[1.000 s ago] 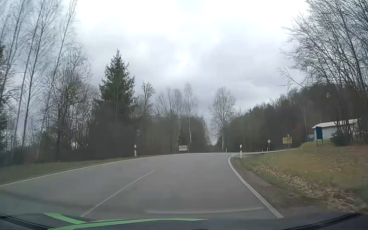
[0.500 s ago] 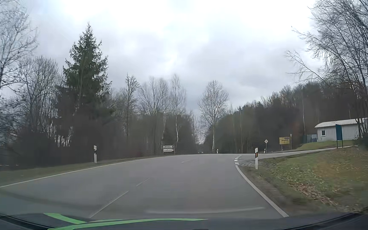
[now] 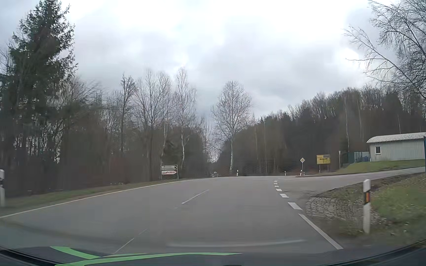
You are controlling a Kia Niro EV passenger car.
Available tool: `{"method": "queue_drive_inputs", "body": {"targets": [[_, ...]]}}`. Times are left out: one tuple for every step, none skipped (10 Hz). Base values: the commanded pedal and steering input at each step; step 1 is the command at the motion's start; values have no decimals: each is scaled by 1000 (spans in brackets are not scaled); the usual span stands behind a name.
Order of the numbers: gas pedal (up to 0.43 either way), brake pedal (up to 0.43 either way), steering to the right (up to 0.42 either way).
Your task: Follow the waypoints while adhering to traffic rules and regulations
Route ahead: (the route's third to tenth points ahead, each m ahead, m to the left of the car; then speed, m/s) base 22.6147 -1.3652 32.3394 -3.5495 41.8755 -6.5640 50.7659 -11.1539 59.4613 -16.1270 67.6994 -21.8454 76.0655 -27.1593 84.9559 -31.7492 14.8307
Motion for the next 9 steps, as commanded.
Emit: {"method": "queue_drive_inputs", "body": {"targets": [[177,0,42],[177,0,43],[177,0,43],[177,0,43],[169,0,43],[169,0,44],[157,0,45],[150,0,45],[150,0,45]]}}
